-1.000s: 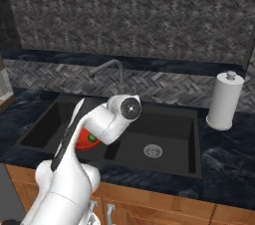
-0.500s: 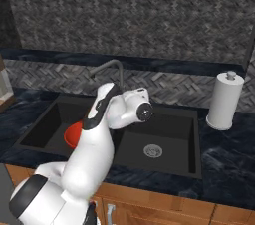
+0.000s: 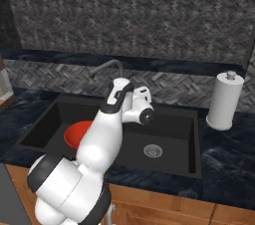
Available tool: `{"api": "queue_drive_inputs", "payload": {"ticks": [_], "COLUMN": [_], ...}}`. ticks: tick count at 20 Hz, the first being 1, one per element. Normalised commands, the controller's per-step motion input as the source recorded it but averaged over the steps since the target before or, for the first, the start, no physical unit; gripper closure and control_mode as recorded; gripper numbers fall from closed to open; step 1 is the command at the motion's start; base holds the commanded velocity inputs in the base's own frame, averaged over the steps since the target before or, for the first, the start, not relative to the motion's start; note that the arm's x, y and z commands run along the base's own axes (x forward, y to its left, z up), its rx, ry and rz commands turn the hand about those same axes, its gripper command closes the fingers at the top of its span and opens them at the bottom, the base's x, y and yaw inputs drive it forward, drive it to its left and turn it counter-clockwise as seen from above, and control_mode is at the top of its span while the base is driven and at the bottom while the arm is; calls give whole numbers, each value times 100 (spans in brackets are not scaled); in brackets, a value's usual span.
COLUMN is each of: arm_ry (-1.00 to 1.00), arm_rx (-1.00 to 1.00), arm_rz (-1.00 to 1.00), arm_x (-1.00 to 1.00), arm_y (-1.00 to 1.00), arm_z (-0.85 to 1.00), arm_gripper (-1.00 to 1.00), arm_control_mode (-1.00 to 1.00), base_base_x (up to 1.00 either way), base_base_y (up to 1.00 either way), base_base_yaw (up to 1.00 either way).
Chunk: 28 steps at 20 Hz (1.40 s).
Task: Pick the avocado from the cabinet and place it in the bowl. Then pick the bowl and place it in the sink. Then turn on the sink facuet.
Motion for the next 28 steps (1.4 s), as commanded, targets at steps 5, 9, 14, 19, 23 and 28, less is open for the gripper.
{"api": "queue_drive_inputs", "payload": {"ticks": [5,9,14,19,23,28], "arm_ry": [0,0,0,0,0,0], "arm_rx": [1,1,3,2,0,0], "arm_rz": [2,2,0,3,1,0], "arm_x": [28,43,42,40,39,29], "arm_y": [-1,-4,-18,-19,-1,0], "arm_z": [-7,-4,-6,-18,-27,-22], "arm_gripper": [-100,-100,-100,-100,-100,-100], "arm_control_mode": [-100,-100,-100,-100,-100,-100], "base_base_x": [0,0,0,0,0,0], "base_base_y": [0,0,0,0,0,0], "base_base_yaw": [0,0,0,0,0,0]}}
